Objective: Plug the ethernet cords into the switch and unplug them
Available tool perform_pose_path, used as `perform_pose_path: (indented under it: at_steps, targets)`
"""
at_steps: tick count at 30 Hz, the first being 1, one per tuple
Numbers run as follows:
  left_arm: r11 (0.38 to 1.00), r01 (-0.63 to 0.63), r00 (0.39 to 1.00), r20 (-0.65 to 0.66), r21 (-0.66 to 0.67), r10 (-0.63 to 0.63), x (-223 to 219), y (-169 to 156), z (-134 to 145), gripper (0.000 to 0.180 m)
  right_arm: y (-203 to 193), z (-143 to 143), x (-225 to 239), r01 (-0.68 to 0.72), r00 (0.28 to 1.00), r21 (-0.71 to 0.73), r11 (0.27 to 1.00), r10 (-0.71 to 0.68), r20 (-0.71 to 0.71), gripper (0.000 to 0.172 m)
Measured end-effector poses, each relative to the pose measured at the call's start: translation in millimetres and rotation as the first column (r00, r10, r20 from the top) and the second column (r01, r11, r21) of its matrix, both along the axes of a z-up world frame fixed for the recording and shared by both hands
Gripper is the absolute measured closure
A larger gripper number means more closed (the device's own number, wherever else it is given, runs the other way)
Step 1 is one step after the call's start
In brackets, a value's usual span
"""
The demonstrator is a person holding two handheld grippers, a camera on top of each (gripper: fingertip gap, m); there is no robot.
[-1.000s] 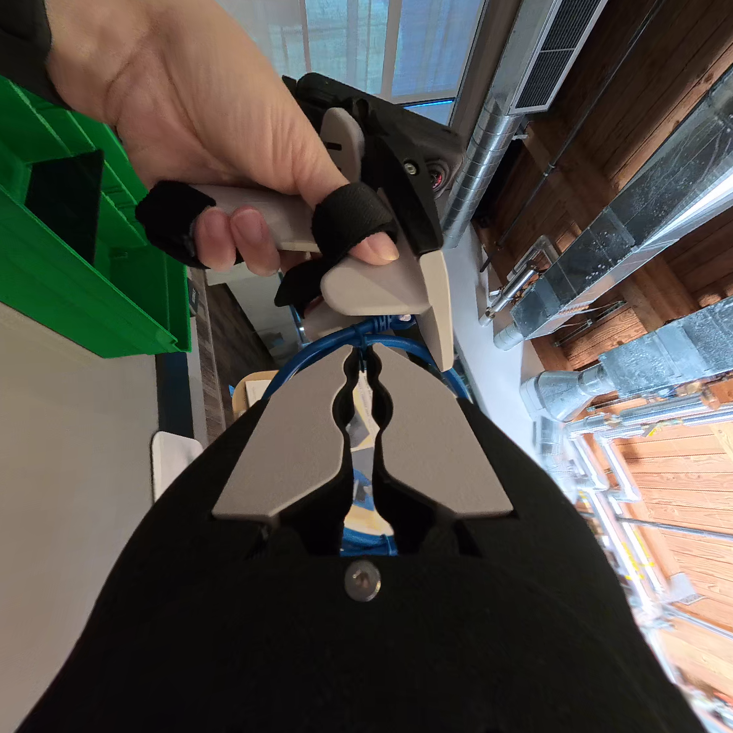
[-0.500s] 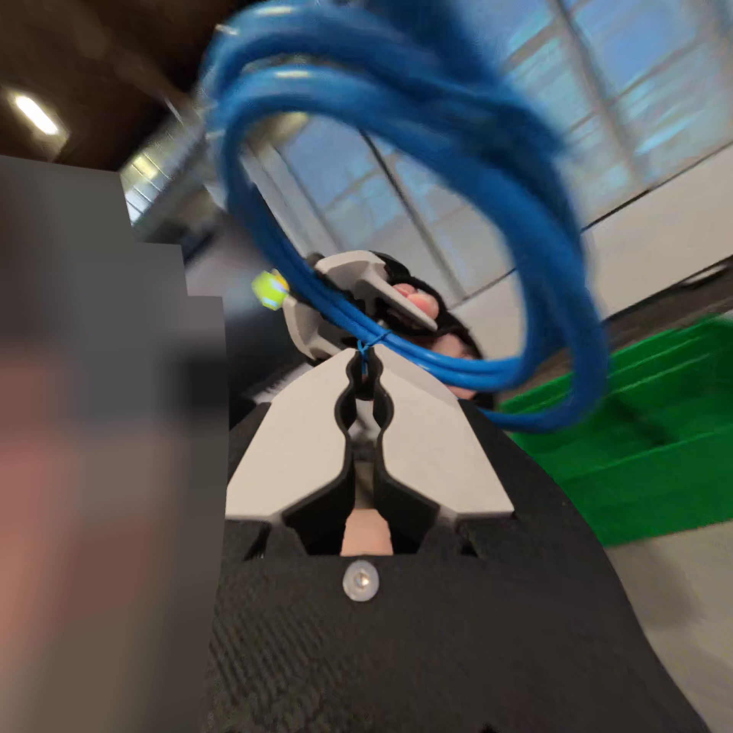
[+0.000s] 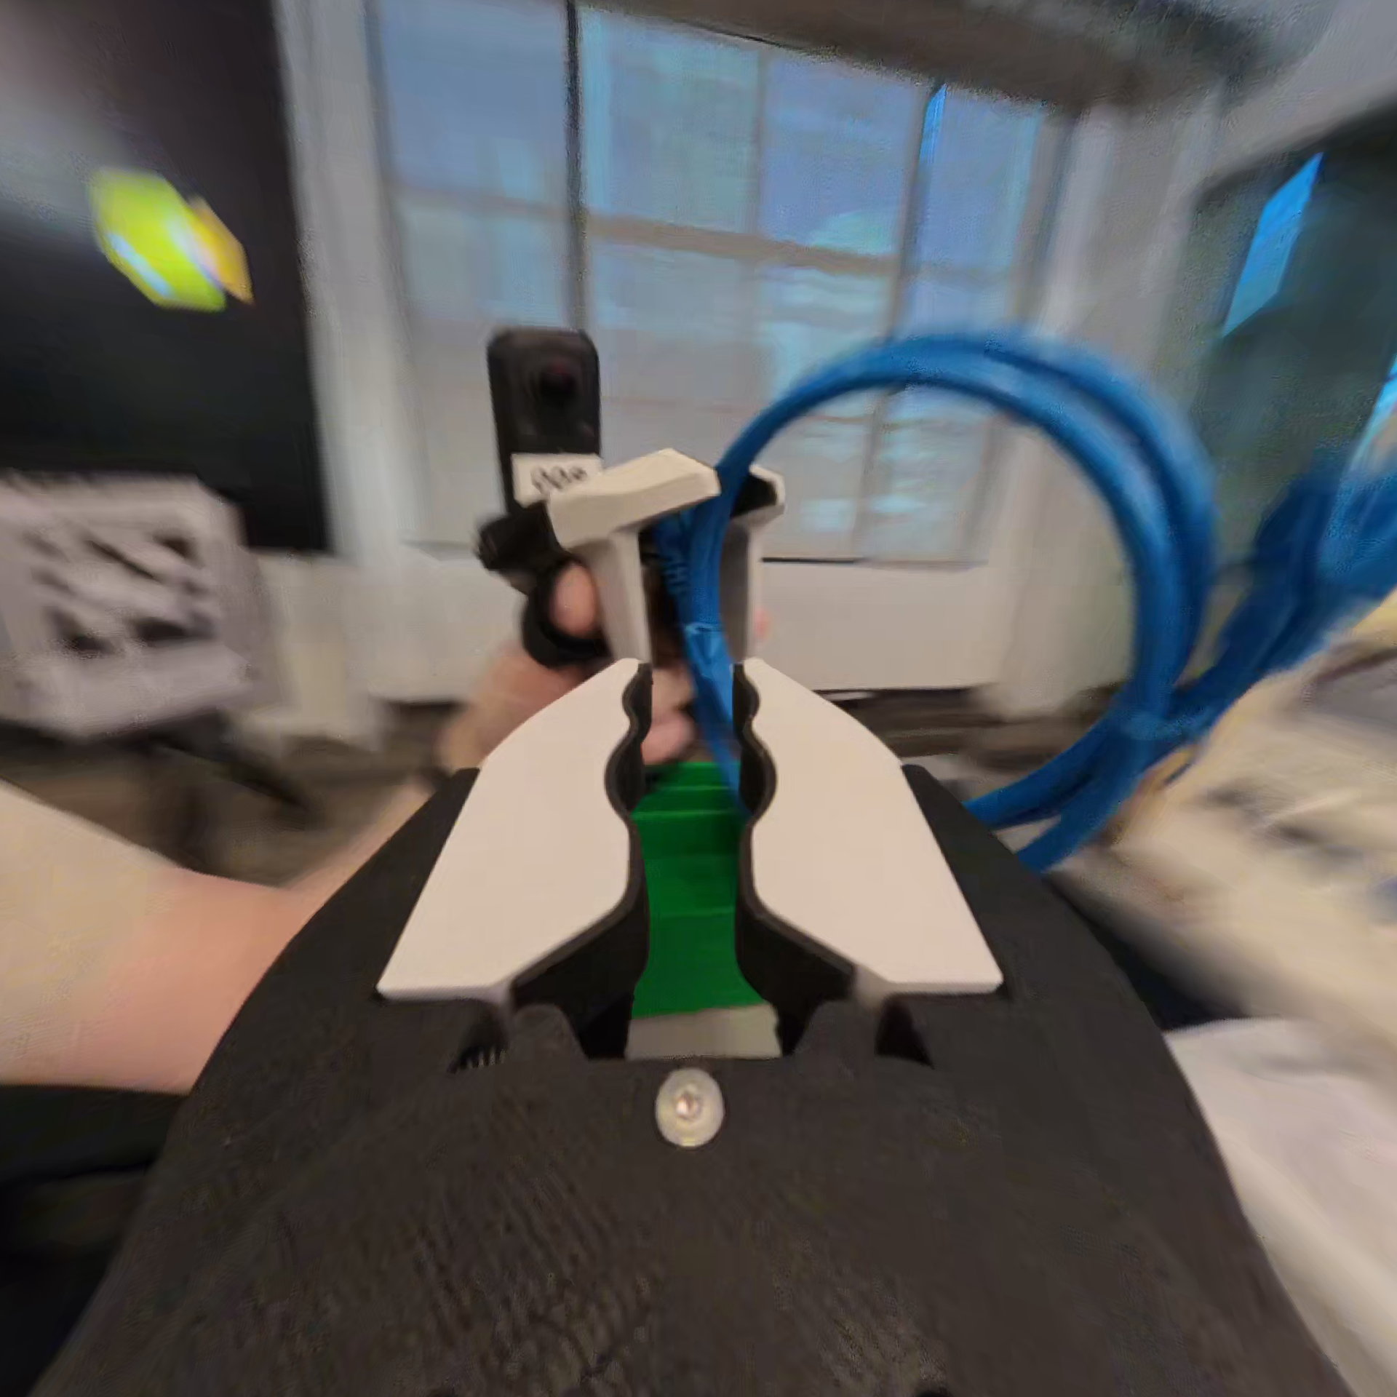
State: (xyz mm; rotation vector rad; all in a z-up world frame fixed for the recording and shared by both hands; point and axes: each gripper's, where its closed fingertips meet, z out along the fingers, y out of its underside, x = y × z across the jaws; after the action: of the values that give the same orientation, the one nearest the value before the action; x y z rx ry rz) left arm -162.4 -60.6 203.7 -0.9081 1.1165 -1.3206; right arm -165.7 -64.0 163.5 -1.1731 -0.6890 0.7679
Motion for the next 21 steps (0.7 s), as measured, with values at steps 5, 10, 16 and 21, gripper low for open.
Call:
perform_pose_path:
  at_steps: [5,10,16,21]
  targets:
    - [0.974,0.07,0.994,-0.065,-0.216,-0.086,8.6,10.2,-12.3,0.168,-13.8,-0.8,7.5,0.254,0.694,0.779,0.573,-0.669,0.265,0.151]
    - [0.947,0.07,0.985,-0.129,-0.312,-0.115,27.0,11.4,-29.4,0.168,4.3,-22.8,3.4,0.178,0.481,0.88,0.44,-0.819,0.312,0.151]
    - [0.924,0.109,0.979,-0.12,-0.366,-0.164,35.6,6.1,-33.7,0.168,10.3,-29.1,4.2,0.165,0.436,0.896,0.412,-0.845,0.309,0.165]
    - [0.927,0.122,0.977,-0.122,-0.354,-0.175,37.0,3.1,-34.3,0.168,6.6,-28.0,2.5,0.186,0.494,0.854,0.485,-0.798,0.345,0.168]
